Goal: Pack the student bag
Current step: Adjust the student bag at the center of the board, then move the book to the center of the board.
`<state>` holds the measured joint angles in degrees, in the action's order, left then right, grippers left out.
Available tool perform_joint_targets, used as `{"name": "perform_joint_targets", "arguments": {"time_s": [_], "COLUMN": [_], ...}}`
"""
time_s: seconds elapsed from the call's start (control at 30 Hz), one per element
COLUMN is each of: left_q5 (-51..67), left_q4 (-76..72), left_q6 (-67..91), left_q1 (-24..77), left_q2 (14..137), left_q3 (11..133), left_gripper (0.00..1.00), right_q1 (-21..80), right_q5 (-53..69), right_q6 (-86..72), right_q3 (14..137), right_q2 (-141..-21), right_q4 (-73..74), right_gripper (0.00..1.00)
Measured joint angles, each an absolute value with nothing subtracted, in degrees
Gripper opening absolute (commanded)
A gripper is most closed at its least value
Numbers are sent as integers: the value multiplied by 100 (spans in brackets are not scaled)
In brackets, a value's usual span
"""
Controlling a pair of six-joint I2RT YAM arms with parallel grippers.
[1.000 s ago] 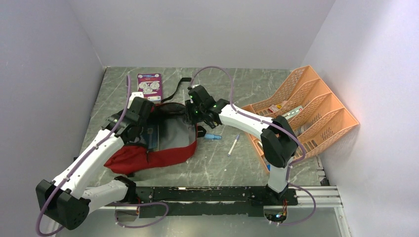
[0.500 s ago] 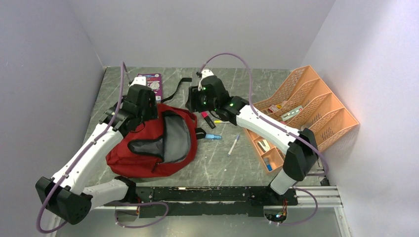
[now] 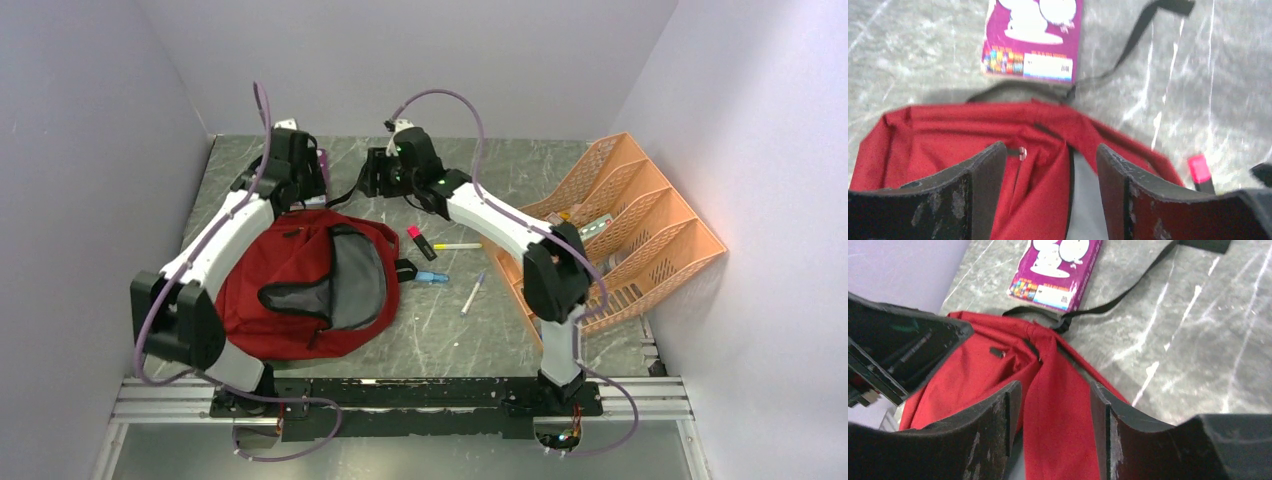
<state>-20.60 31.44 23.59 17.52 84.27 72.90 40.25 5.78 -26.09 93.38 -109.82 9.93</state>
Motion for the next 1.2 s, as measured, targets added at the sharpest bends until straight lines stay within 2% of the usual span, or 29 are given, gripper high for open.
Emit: {"name": "perform_joint_targets", "arguments": {"time_s": [0.3,0.5,0.9,1.2], "left_q5": [-1540,-1170,-419,355], "left_q4": [2178,1909,1780,1553], "left_q6": [2187,1874,1551,1514], "left_q1": [701,235,-351,-425], "left_q2": [10092,11024,12486,12652], "left_q3": [8348,8687,9461,9459], "left_gripper": [75,77,75,58], "right_q1": [3894,3833,3732,3677], "right_q5": [1017,1269,1474,1616], "right_q6": [-2985,-3251,-3481,-3555], "right_q3": [11229,12328,12492,12462], "right_q2": [-13187,-14363,-14761,-14816], "right_q4": [777,731,545,390], "right_gripper": [61,72,72,72]}}
